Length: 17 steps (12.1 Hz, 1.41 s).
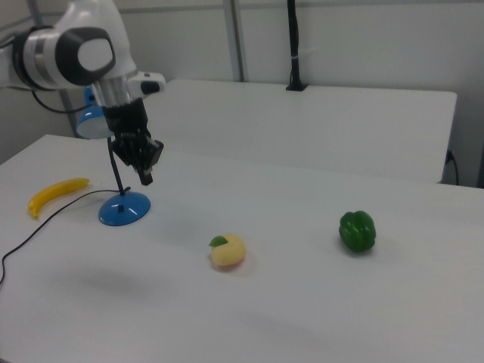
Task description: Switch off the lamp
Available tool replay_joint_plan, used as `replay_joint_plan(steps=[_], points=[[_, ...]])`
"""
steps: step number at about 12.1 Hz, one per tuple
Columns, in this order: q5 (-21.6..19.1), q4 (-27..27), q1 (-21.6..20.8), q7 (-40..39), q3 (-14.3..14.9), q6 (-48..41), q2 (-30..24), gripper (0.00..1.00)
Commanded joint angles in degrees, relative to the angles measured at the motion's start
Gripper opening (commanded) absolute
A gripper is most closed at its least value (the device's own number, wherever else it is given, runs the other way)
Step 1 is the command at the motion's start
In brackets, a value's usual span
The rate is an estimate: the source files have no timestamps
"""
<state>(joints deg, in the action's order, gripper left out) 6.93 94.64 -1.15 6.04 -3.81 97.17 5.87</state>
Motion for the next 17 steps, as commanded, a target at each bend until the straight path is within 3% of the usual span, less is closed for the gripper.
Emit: replay_joint_plan(steps=[1,4,7,8,10,17], points=[[-0.51,1.16,0.44,0.99,1.52,-1.19,-4.29,0.00],[-2.00,0.37,1.06,1.08,1.61,-1.28,-4.47,0.02],[-4.38,-2.52,3.17,1.08,1.61,-2.59,-4.47,0.49],[-4.38,-2.97,3.26,0.82,1.61,-4.69,-4.47,0.76],[-4.38,-3.76,3.96,-1.03,1.61,-5.59,-4.56,1.00],[-3.76,-3.85,4.22,-2.62,2.14,-6.91,-5.70,1.00]])
